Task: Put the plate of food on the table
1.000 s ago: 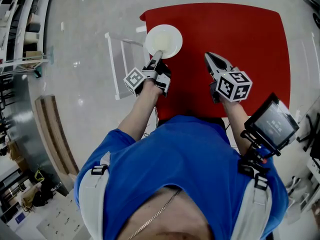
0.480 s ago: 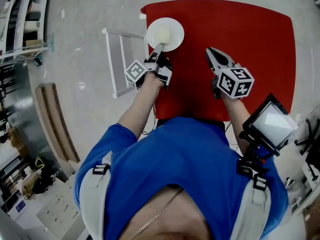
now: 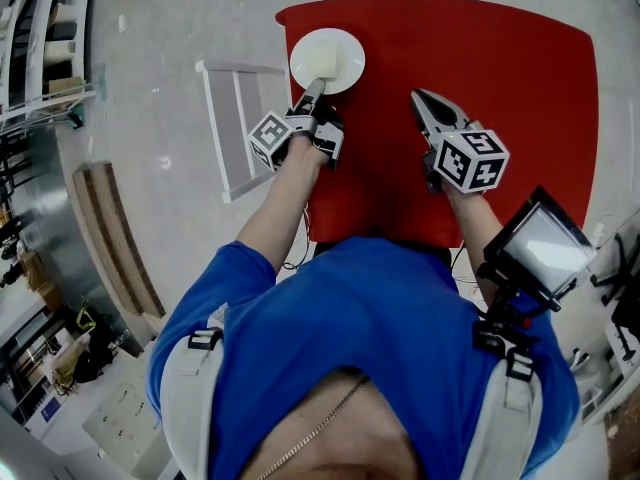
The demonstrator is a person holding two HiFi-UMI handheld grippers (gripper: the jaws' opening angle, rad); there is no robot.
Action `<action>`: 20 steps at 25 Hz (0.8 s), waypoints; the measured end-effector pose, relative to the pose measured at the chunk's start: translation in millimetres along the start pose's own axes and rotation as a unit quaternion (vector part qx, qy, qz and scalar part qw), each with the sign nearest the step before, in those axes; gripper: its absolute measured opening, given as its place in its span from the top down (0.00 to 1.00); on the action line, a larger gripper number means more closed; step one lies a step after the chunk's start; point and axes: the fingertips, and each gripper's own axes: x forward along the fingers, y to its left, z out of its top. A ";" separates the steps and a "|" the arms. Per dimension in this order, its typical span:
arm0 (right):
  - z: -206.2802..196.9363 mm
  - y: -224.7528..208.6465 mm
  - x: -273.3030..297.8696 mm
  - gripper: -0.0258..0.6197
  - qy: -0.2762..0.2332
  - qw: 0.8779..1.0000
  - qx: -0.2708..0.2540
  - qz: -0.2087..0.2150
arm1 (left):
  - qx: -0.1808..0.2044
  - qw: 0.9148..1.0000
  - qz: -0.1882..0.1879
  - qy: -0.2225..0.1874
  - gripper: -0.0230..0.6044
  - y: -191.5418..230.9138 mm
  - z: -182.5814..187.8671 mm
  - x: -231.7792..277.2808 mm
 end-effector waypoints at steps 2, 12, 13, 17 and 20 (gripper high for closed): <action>-1.9 -0.4 -0.7 0.96 0.002 1.000 0.002 -0.002 | -0.001 1.000 0.004 0.001 0.93 2.6 -0.2 2.0; -5.5 -2.8 -2.1 0.96 0.003 1.000 0.013 -0.007 | 0.000 1.000 0.024 0.003 0.93 8.2 0.1 9.8; -6.0 -2.8 -2.3 0.96 0.003 1.000 0.014 -0.007 | 0.001 1.000 0.028 0.003 0.93 9.0 0.1 9.8; -5.8 -2.5 -2.1 0.96 0.001 1.000 0.016 -0.006 | 0.007 0.999 0.050 0.005 0.93 12.1 0.8 10.7; -5.2 -1.7 -1.6 0.96 0.000 1.000 0.016 -0.005 | 0.017 0.998 0.066 0.011 0.93 13.2 1.0 11.7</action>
